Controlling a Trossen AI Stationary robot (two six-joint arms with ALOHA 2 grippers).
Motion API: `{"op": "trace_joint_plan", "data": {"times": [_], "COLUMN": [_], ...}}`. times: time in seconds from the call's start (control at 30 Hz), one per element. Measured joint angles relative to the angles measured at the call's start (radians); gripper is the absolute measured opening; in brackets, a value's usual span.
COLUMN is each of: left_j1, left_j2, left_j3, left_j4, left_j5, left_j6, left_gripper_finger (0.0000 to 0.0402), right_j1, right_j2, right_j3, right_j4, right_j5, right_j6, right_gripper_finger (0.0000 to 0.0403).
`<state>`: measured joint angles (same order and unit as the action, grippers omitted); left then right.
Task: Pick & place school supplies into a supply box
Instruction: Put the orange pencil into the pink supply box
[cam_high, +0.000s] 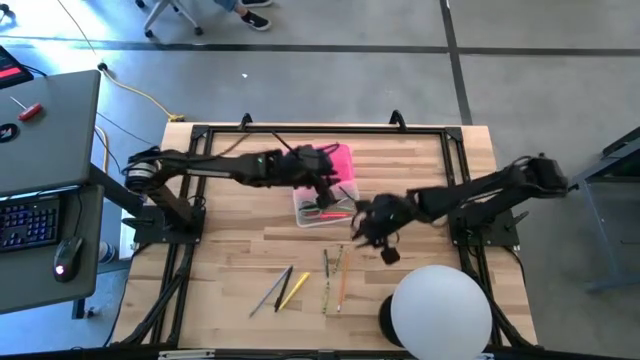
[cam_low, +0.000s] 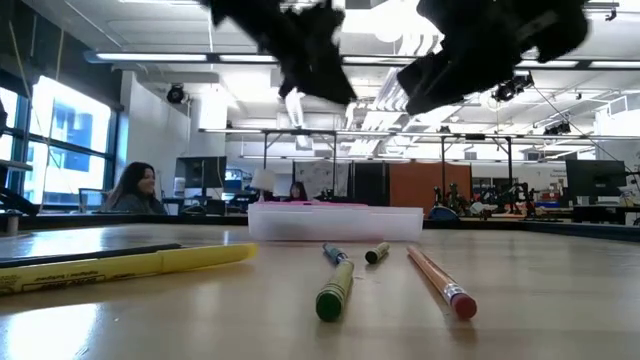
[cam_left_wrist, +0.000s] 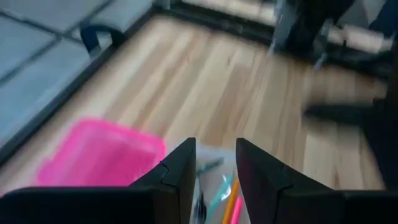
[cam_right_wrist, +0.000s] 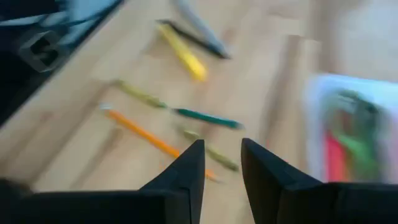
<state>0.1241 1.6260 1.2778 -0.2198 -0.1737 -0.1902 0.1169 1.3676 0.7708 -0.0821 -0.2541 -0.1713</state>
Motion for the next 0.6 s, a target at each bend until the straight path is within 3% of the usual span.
{"op": "trace_joint_plan", "data": {"times": [0.23, 0.43, 0.6], "left_j1": [-0.019, -0.046, -0.053], "left_j2": [-0.101, -0.139, -0.147], "left_j3": [0.137, 0.162, 0.159], "left_j4": [-0.315, -0.35, -0.358], "left_j5": [0.006, 0.0, -0.002], "left_j6": [0.001, -0.024, -0.024], "left_gripper_finger": [0.0142, 0.0142, 0.0142], "right_j1": [0.141, 0.154, 0.124], "right_j2": [0.234, 0.346, 0.379], "right_j3": [-0.001, 0.0, 0.001], "right_j4": [0.206, 0.406, 0.411], "right_j5": [-0.05, -0.119, -0.166], "right_j6": [-0.216, -0.329, -0.395], "right_gripper_finger": [0.0083, 0.0083, 0.0083]}}
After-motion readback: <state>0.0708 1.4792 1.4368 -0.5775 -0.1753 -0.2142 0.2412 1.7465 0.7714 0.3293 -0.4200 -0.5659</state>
